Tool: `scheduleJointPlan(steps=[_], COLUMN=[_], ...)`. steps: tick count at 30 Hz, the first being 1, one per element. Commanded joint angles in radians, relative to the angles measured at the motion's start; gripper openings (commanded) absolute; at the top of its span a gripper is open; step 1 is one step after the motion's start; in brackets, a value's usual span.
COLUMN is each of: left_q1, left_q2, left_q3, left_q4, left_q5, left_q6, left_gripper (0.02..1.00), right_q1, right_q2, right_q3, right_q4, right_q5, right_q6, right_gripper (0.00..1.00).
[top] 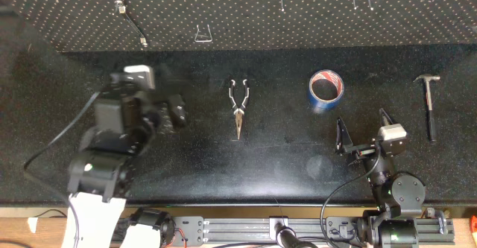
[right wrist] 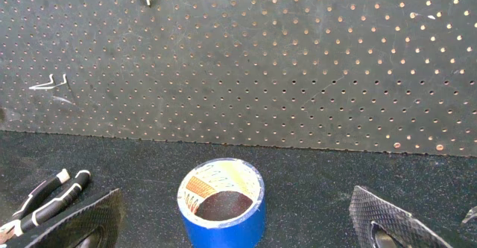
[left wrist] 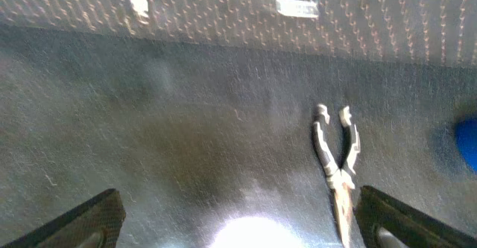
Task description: Place Tools Onto Pegboard
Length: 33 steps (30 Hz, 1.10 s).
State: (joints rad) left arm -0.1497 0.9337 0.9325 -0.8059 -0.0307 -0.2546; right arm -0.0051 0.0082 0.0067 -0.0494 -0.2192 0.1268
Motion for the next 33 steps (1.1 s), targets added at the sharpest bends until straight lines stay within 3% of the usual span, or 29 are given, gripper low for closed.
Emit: scheduleJointPlan(steps=[1,8,11,13,33], left_q1=[-0.194,-0.338,-0.321,-0.313,-0.314], left_q2=[0.2,0.634,0.768,0.845,1.093], left_q3=[0.093,0.453,0.536,0.551,0.552], left_q4=[-0.094,-0.288,-0.29,-0.285,-0.117], left_q5=[-0.071,-0.058,0.06,0.092,0.015], left_q6=[-0.273,-0.216,-0.217,-0.253,-0.261], left_gripper=[0.998,0.998,0.996,0.996,0.998], right_q1=[-0.001,-0.001,-0.001,-0.001,-0.001], right_q2=[-0.007,-0.007,-0.007,-0.007,-0.007], right_q3=[-0.003,-0.003,-0.003,-0.003,-0.003], right_q4=[-0.006,-0.006,-0.006,-0.006,-0.006], right_q5=[-0.002,-0.002,-0.002,-0.002,-0.002], right_q6=[0.011,0.011,0.011,0.011,0.011], right_gripper=[0.987,0.987,0.987,0.987,0.987])
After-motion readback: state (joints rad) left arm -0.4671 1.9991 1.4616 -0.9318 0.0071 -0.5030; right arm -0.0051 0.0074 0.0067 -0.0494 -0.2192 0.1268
